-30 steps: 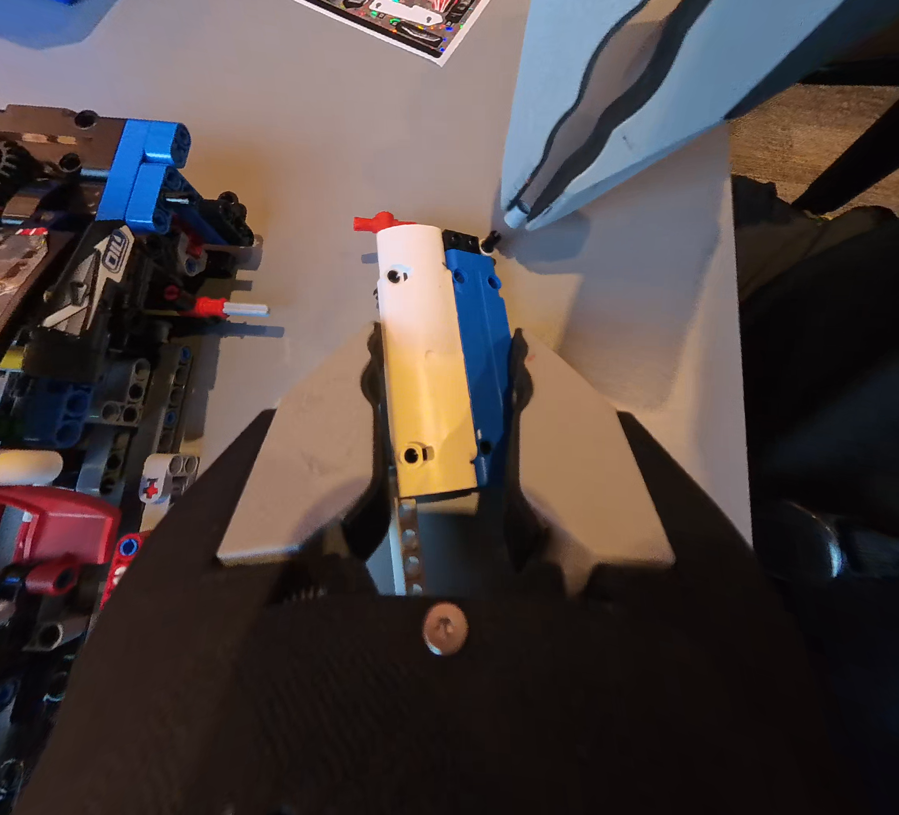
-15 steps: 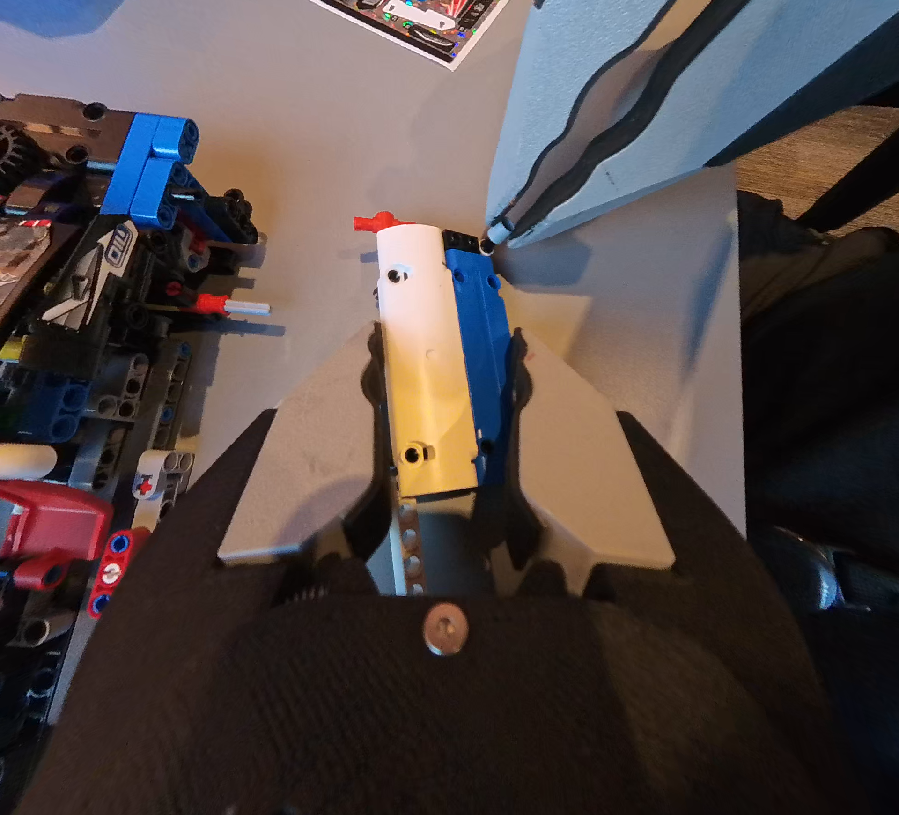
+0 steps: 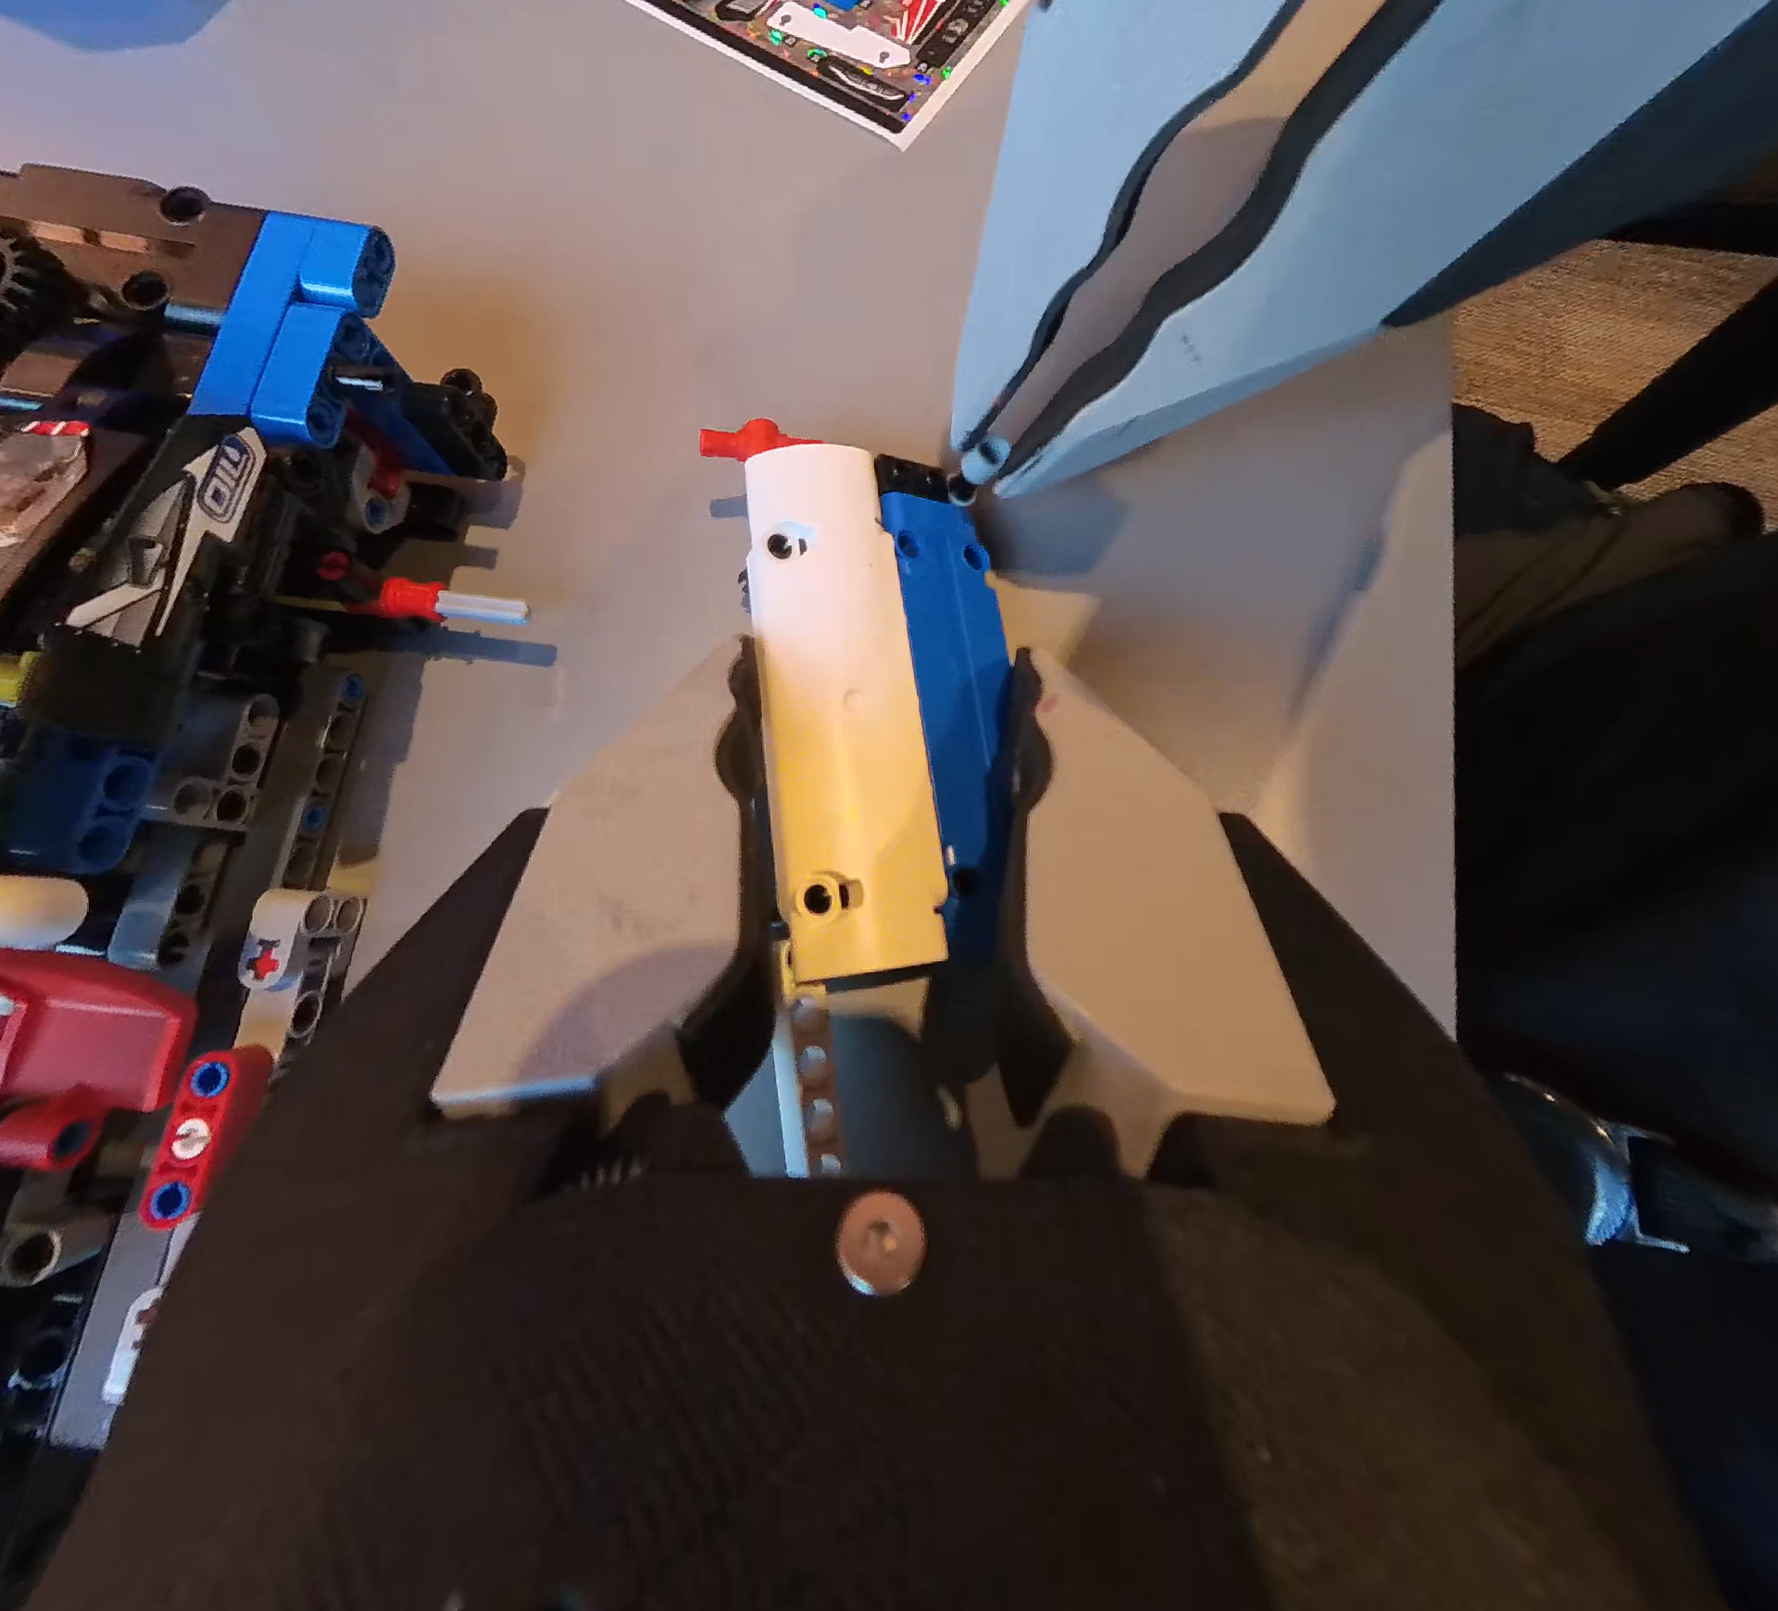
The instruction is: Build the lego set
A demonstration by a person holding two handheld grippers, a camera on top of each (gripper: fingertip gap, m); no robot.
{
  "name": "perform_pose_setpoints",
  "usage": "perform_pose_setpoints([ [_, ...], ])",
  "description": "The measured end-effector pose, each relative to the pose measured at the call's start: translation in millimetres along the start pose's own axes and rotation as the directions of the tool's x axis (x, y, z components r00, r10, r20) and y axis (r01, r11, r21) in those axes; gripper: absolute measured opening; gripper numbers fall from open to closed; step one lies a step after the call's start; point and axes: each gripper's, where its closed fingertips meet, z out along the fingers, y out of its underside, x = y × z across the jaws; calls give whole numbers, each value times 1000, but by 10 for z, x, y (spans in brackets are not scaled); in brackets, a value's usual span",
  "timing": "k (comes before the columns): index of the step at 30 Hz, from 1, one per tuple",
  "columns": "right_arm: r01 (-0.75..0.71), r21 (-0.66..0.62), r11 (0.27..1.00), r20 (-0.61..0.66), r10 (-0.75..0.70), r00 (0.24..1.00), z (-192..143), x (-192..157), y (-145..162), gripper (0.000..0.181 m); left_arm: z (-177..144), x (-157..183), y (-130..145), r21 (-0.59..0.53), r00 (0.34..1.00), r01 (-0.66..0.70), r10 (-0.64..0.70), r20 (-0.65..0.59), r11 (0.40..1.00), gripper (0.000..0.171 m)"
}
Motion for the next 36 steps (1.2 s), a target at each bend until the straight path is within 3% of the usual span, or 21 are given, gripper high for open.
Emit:
perform_pose_setpoints([
  [4,25,7,1000,-59,-25,998,-25,62,46,4,-7,-21,3,1,1000,13,-13,-2,1000,50],
  [26,-109,263,959,31,104,994,-3,32,-46,3,-7,-39,1,3,1000,29,-29,1,1000,50],
  [36,-53,212,976,-19,59,998,33,66,-25,3,-8,-50,0,5,999,35,-35,4,999,49],
])
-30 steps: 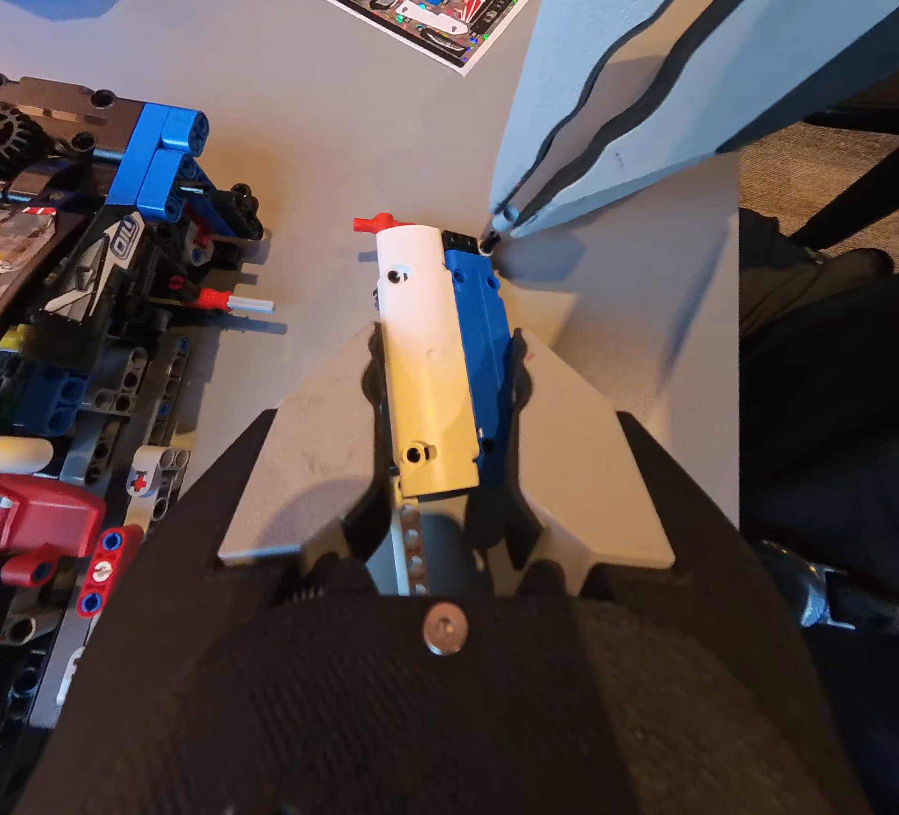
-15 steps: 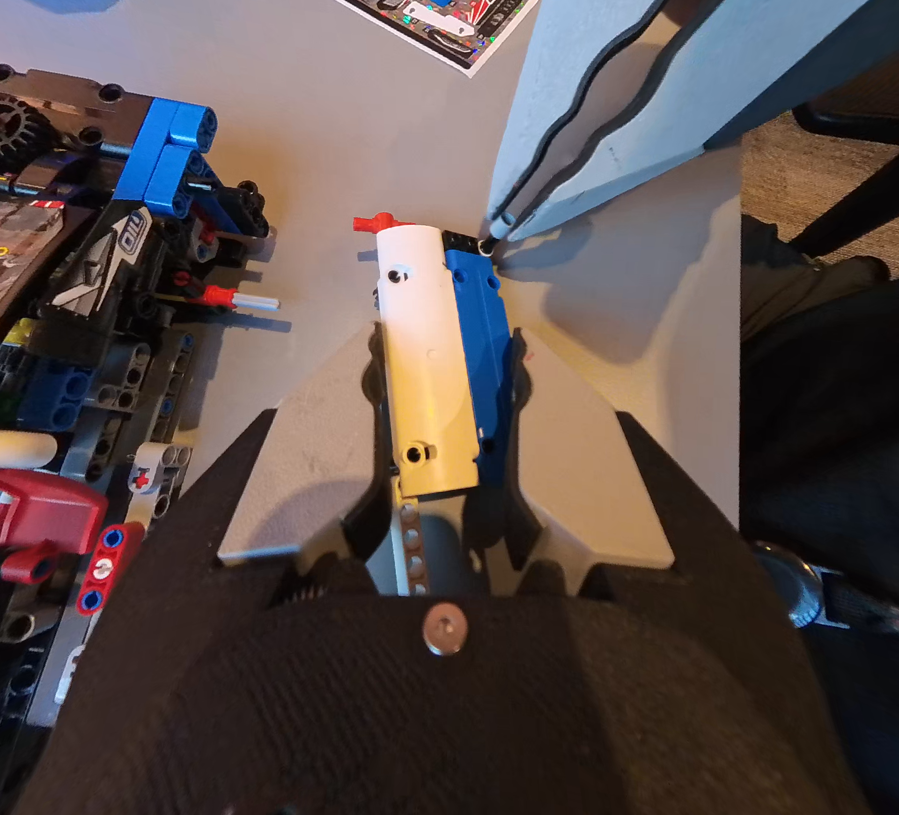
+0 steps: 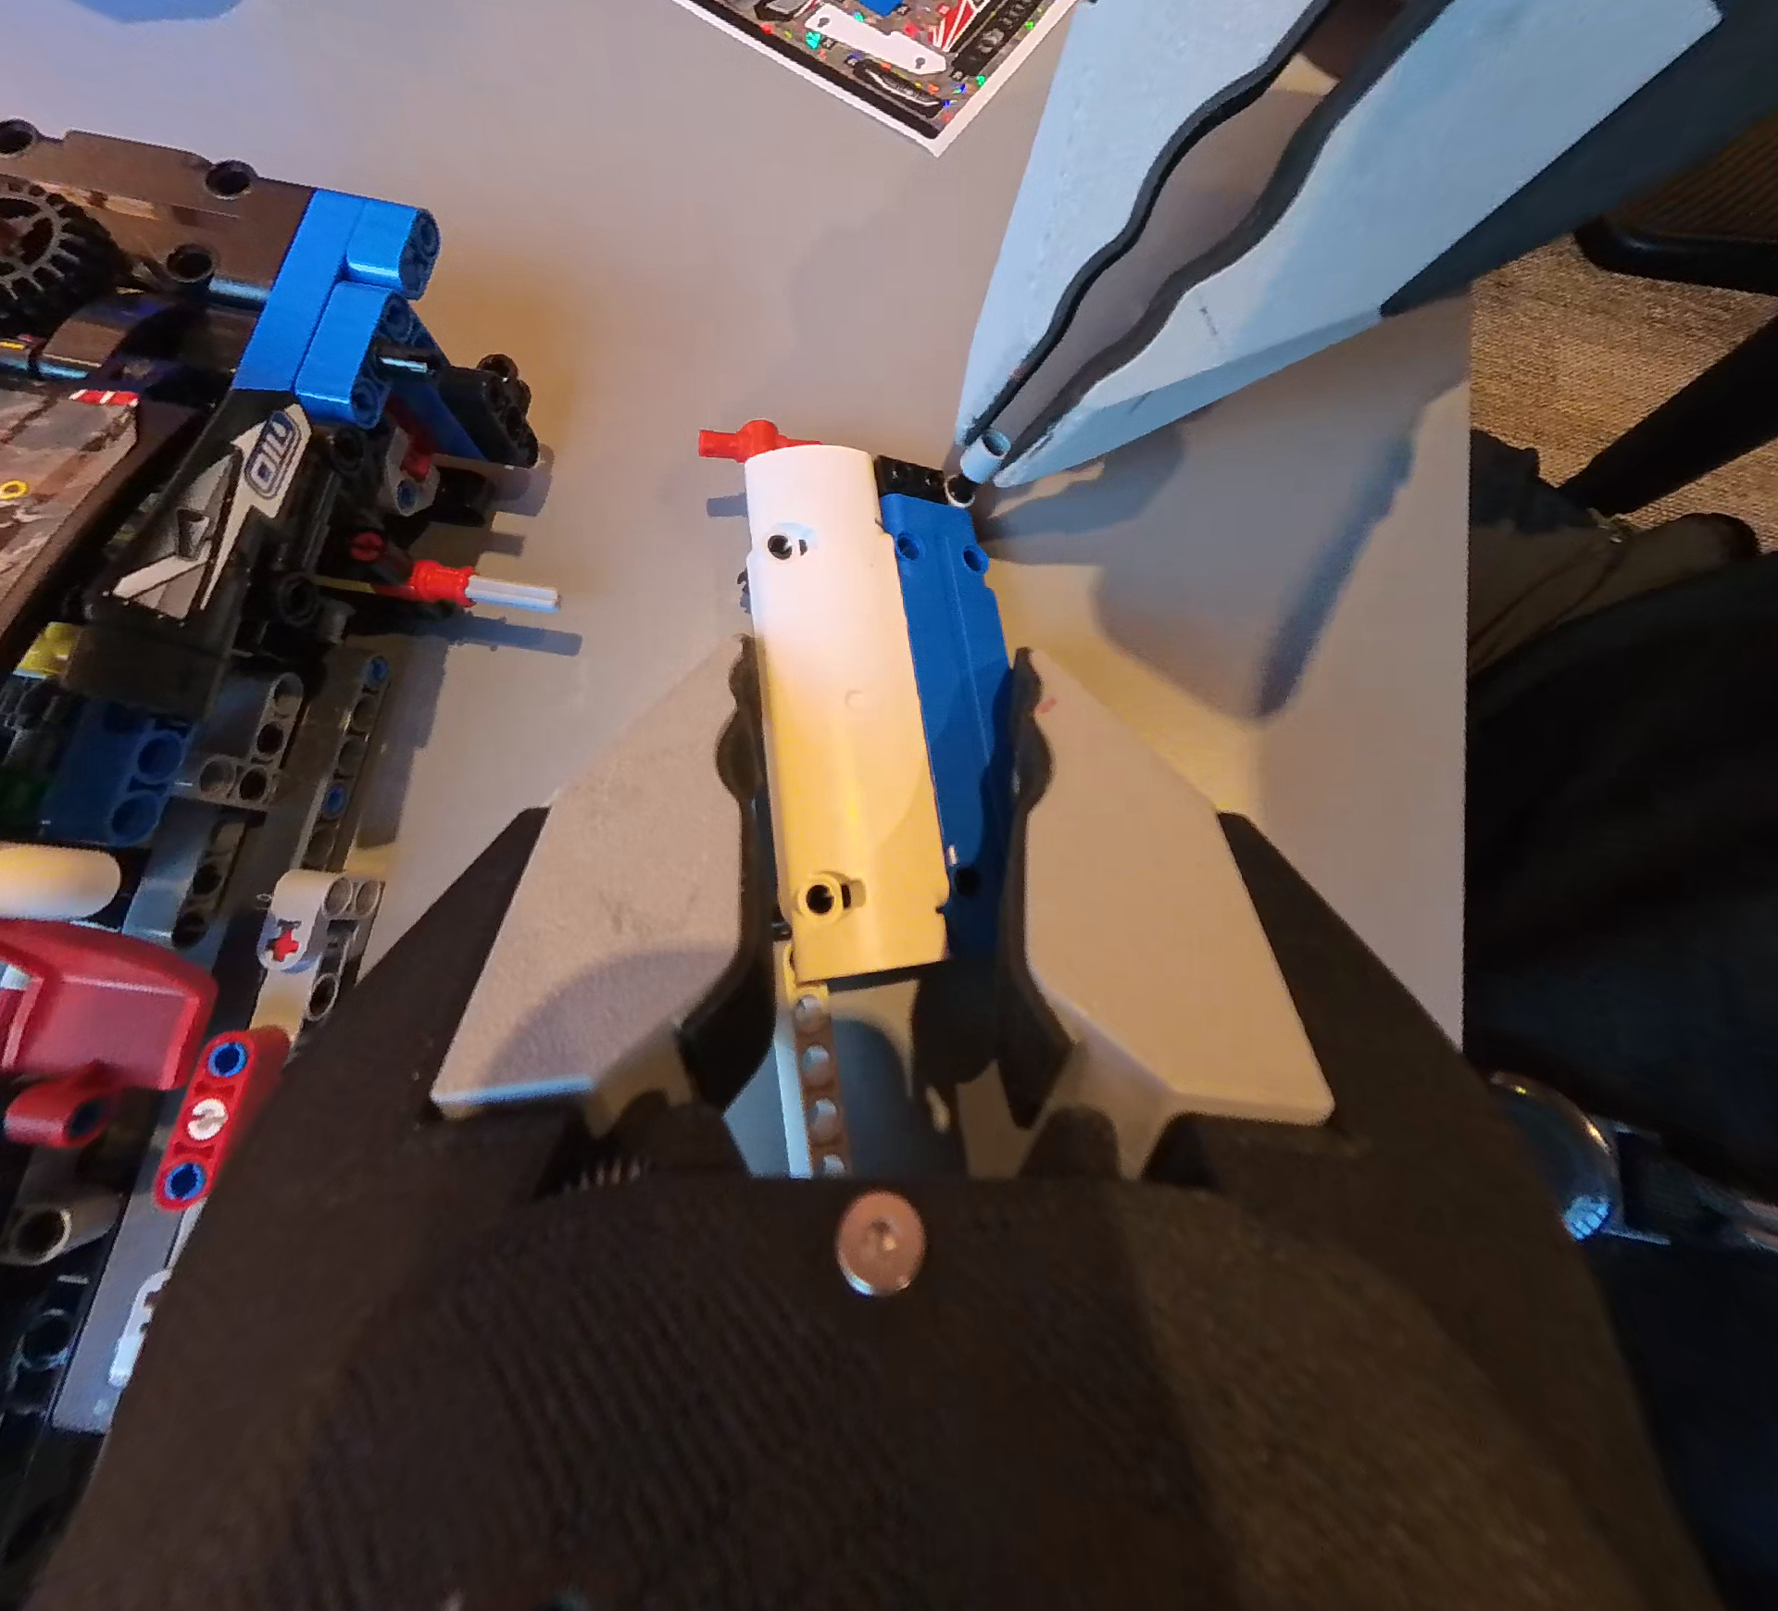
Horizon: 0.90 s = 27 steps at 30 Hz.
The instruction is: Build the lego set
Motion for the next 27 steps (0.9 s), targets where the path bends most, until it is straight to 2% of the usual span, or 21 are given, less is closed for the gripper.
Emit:
perform_pose_setpoints([
  [5,38,-49,998,47,-36,998,0,-1,9,4,1,-2,-1,0,1000,1,-1,1,1000,49],
  [9,136,-58,989,85,-131,988,6,3,8,4,0,-7,-2,1,1000,6,-6,1,1000,49],
  [16,142,-63,988,149,-131,980,12,11,18,4,-1,-20,-5,2,1000,14,-14,5,1000,49],
  [22,319,-111,941,133,-304,943,21,25,12,3,-2,-32,-6,3,1000,19,-19,11,1000,49],
  [24,303,-125,945,131,-287,949,28,33,8,3,-3,-40,-6,3,1000,22,-22,17,1000,49],
  [27,185,-121,975,122,-171,978,43,41,-1,4,-5,-50,-5,4,999,27,-27,19,1000,49],
])
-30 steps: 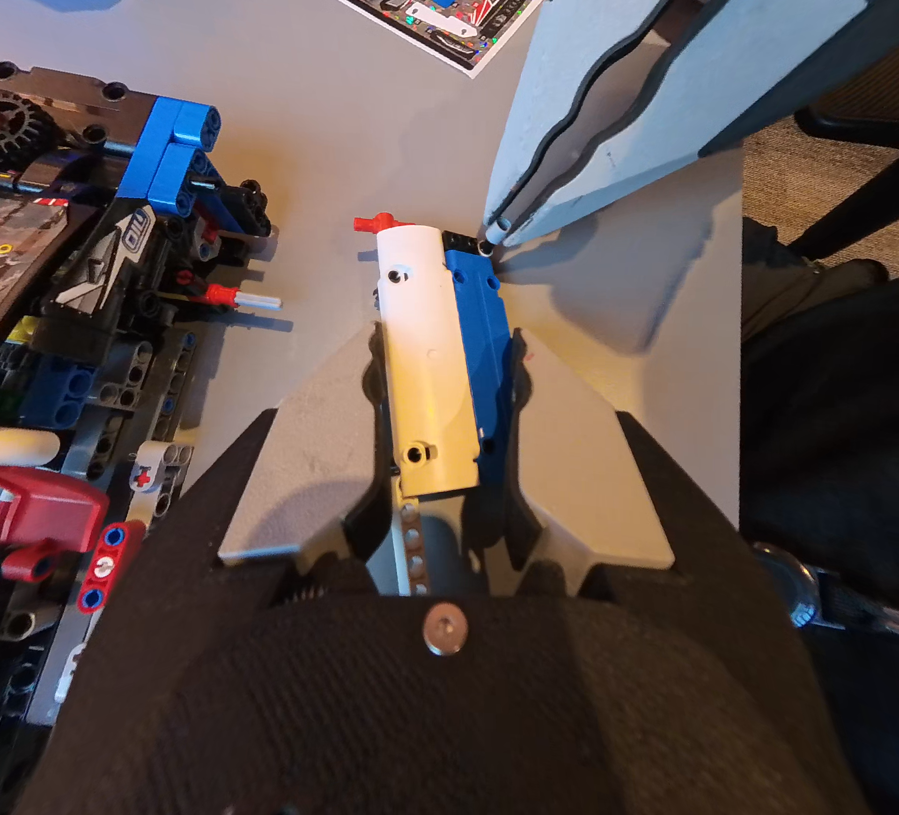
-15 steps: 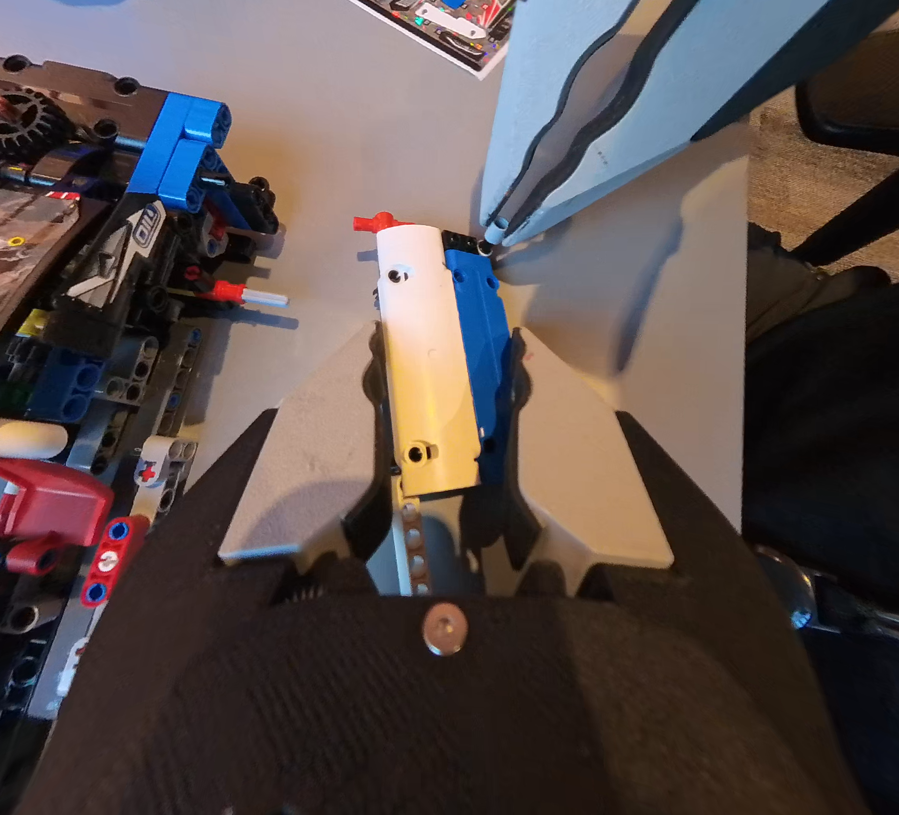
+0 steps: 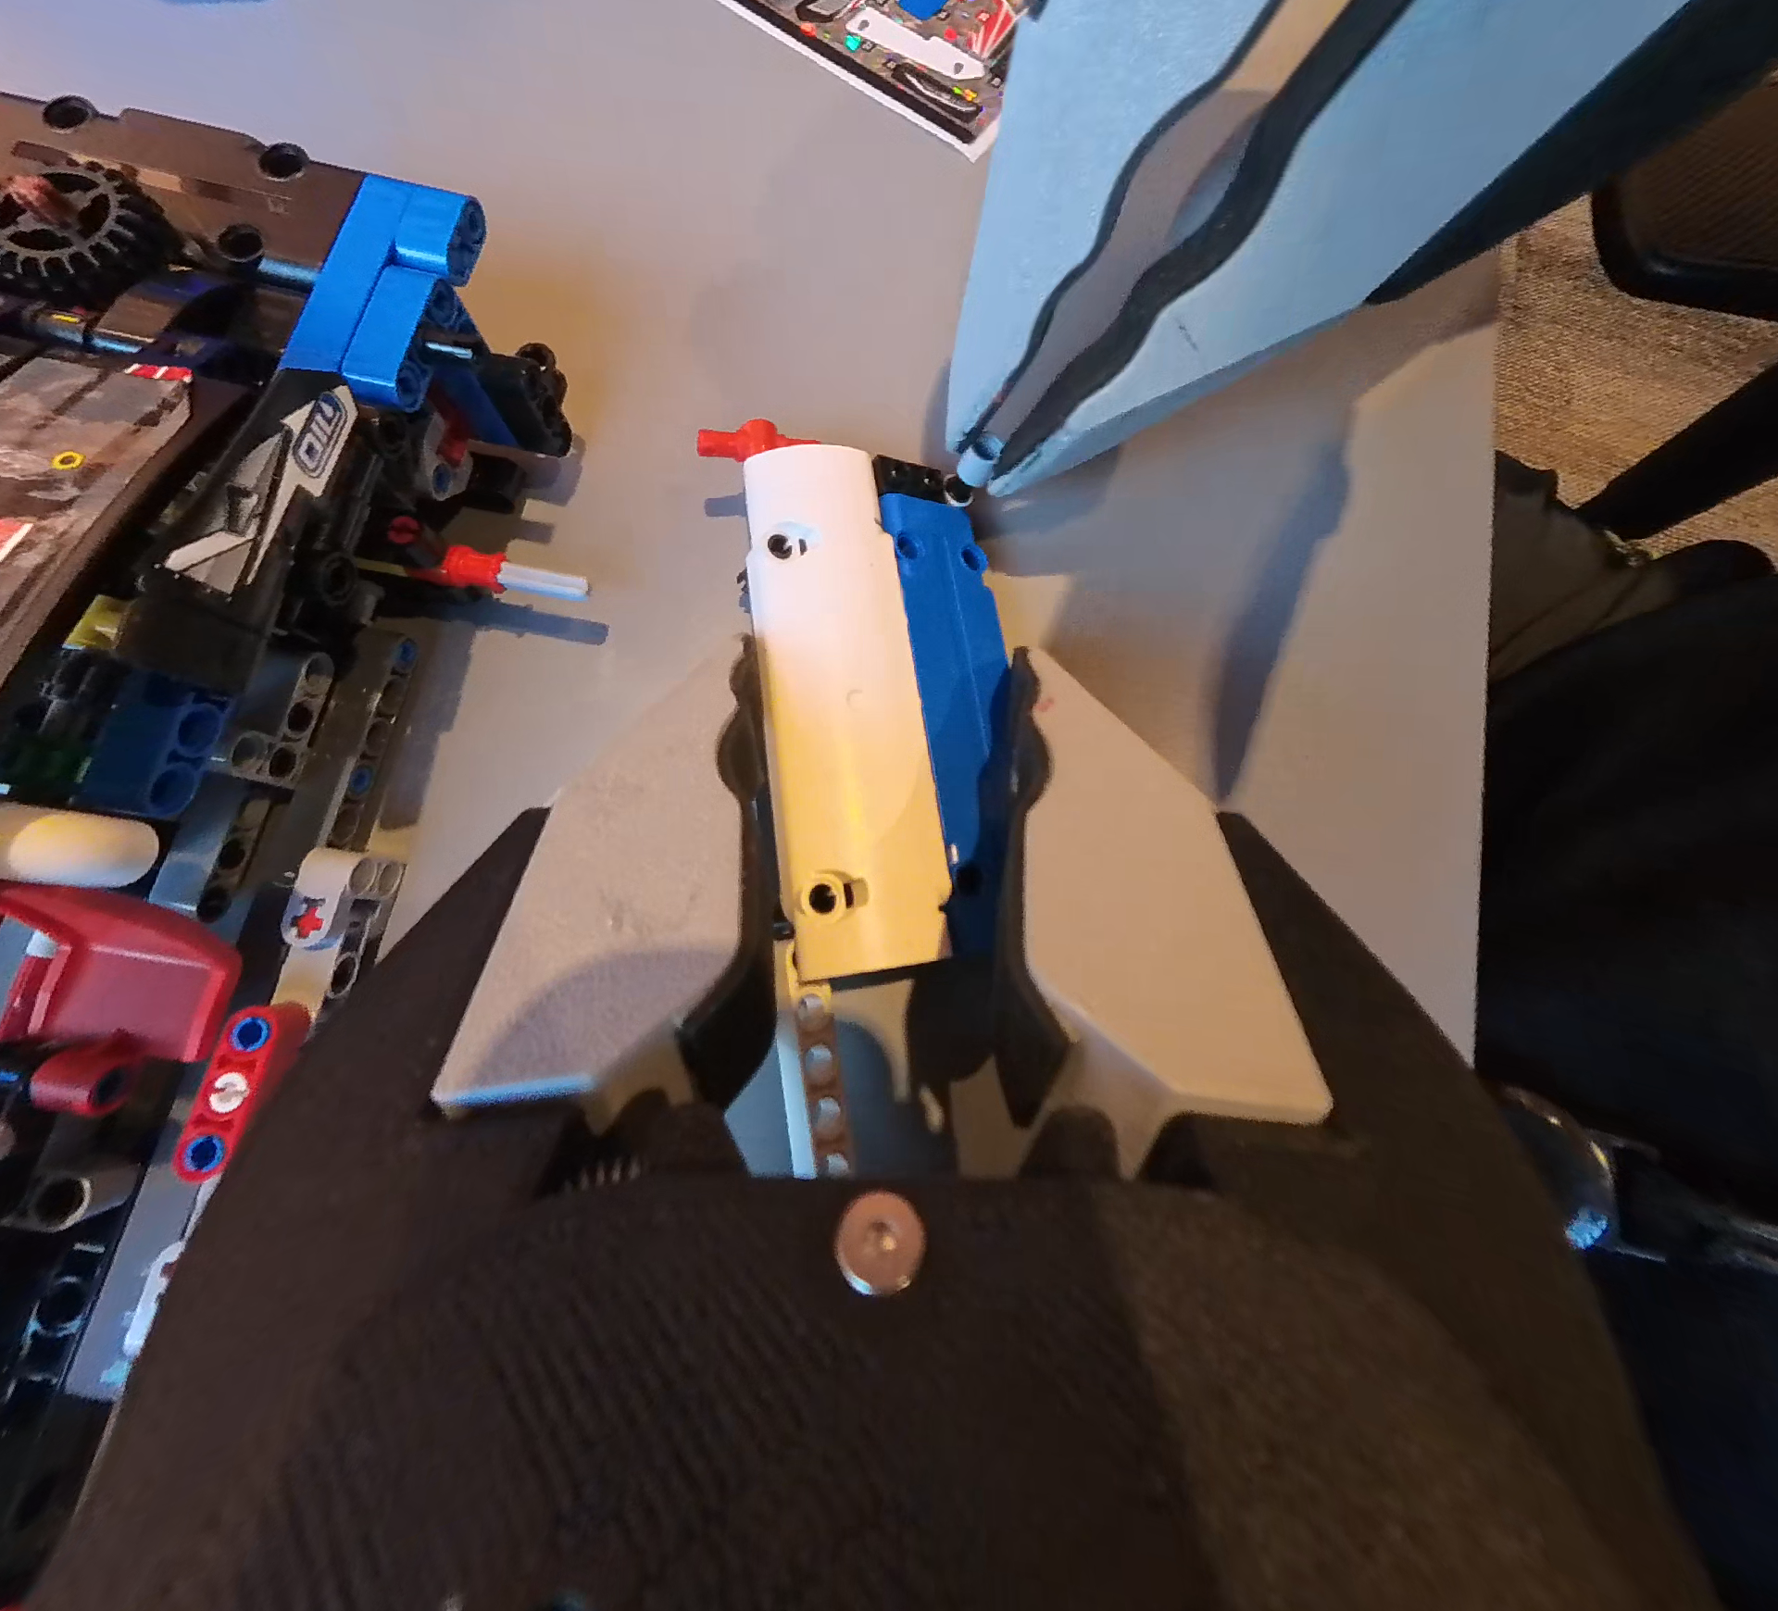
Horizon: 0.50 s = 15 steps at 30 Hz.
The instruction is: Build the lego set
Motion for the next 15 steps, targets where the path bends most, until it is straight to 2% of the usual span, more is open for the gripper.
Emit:
perform_pose_setpoints([
  [2,-45,23,999,-4,46,999,-1,-1,0,4,0,0,0,0,1000,0,0,0,1000,49],
  [4,-32,56,998,-4,33,999,-2,-3,2,4,0,1,0,0,1000,-1,1,0,1000,49],
  [11,170,15,985,-11,-170,985,21,-5,25,4,0,2,-2,1,1000,3,-3,-3,1000,49],
  [15,126,19,992,5,-126,992,56,4,20,4,-4,-11,0,2,1000,10,-10,0,1000,49],
])
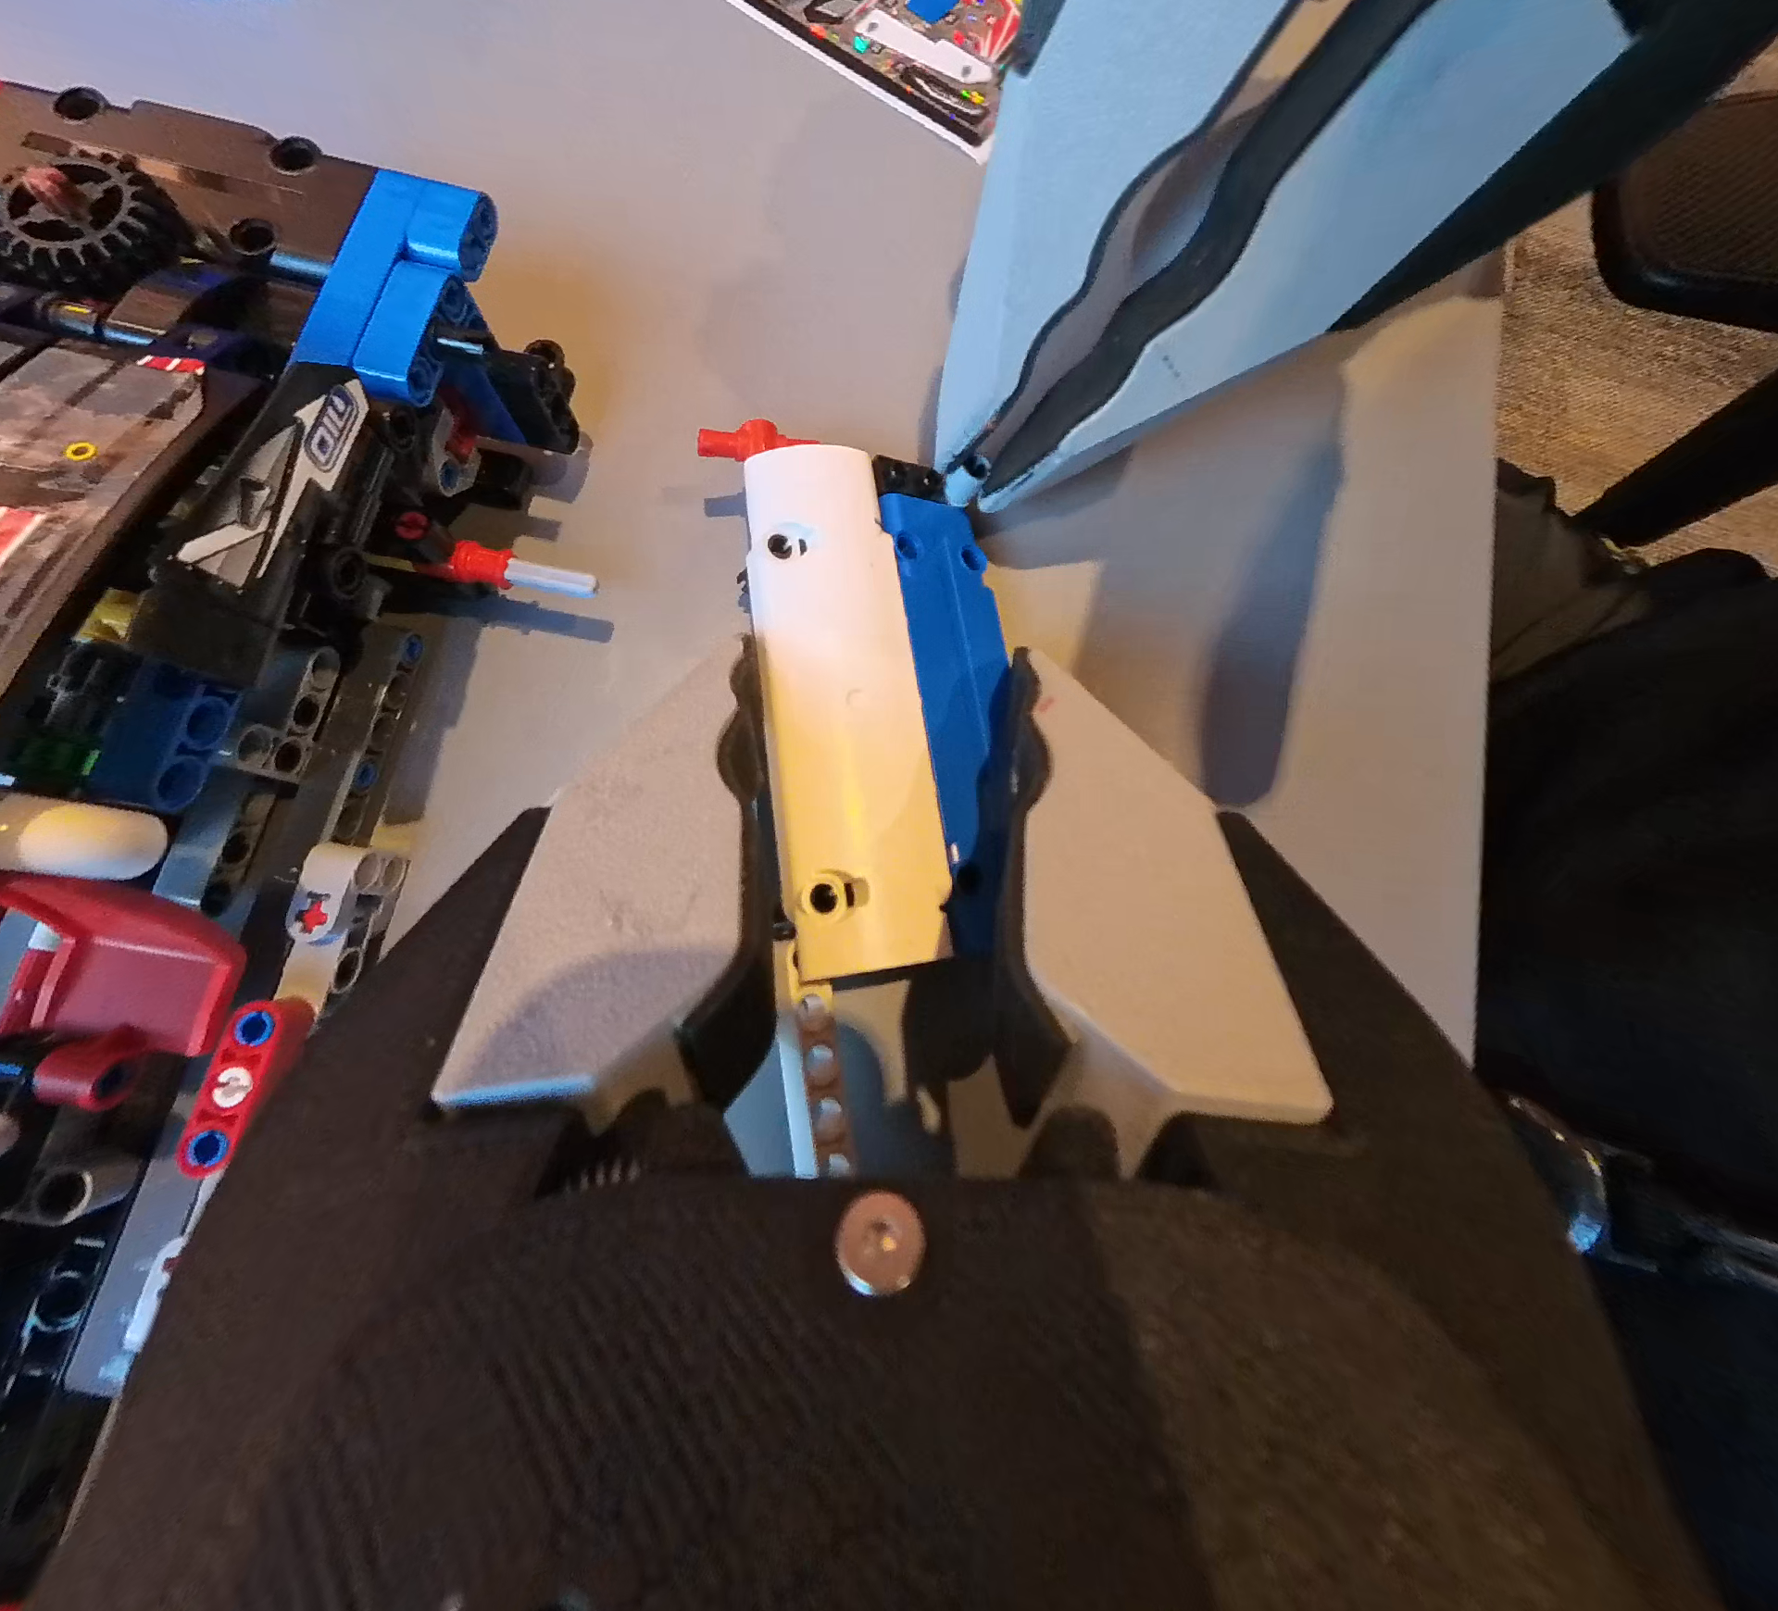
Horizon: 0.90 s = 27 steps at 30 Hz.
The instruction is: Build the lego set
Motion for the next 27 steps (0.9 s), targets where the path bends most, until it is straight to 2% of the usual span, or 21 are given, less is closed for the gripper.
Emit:
perform_pose_setpoints([
  [8,-102,38,994,10,102,995,-20,4,-25,3,-4,-2,-6,5,1000,12,-12,-14,1000,49],
  [13,-106,49,993,2,106,994,-18,6,-27,4,-6,-6,-4,5,1000,12,-12,-12,1000,49],
  [18,-165,216,962,6,167,986,-167,51,-216,8,-18,-36,11,0,1000,3,-3,12,1000,49],
  [20,-217,240,946,-22,228,973,-179,145,-196,20,-33,-47,21,0,1000,2,-2,17,1000,49],
  [23,-298,324,898,-6,317,948,-211,238,-270,24,-57,-58,40,-1,1000,-2,2,13,1000,49],
  [27,-331,421,845,-9,369,929,-258,353,-407,29,-137,-38,115,-4,1000,-15,15,-2,1000,49],
])
